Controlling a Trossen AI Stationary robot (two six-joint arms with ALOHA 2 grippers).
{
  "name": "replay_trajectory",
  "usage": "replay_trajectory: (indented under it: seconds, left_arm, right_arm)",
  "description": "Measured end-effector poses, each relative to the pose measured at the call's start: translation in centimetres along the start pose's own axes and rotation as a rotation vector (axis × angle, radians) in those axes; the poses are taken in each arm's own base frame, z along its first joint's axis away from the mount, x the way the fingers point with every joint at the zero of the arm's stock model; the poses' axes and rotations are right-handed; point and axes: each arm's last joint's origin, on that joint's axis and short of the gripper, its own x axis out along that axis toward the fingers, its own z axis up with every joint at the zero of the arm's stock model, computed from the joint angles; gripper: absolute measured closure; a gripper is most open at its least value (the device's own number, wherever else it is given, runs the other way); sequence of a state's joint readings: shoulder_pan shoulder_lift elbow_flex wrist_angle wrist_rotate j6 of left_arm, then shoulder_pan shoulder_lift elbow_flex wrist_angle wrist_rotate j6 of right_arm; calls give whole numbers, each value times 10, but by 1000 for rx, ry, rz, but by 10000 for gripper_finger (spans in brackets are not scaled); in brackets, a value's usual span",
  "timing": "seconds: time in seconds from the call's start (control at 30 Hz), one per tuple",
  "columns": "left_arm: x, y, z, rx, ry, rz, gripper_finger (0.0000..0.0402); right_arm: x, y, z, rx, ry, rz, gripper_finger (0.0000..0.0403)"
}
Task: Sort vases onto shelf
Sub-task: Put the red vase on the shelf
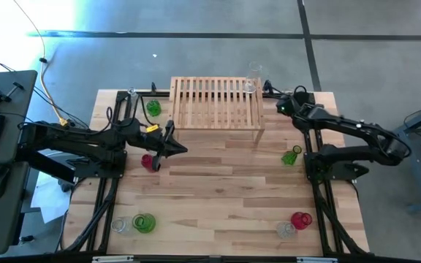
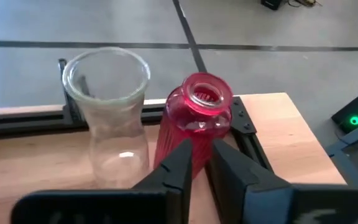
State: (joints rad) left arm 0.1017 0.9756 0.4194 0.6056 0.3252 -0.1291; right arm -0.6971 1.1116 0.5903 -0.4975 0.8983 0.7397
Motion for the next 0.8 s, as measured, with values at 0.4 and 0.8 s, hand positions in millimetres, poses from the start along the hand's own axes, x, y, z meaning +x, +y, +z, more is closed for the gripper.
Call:
replay_trajectory:
  seconds: [0.4,0.8]
  left_arm:
    - [-2,-1,3,5,-15,-2,397]
    - [-2,-1,3,5,-14,-3,397]
  right_arm:
    - [-20,-12,19,56,55,56,319]
    - [3,-17,27,207,100,6,178]
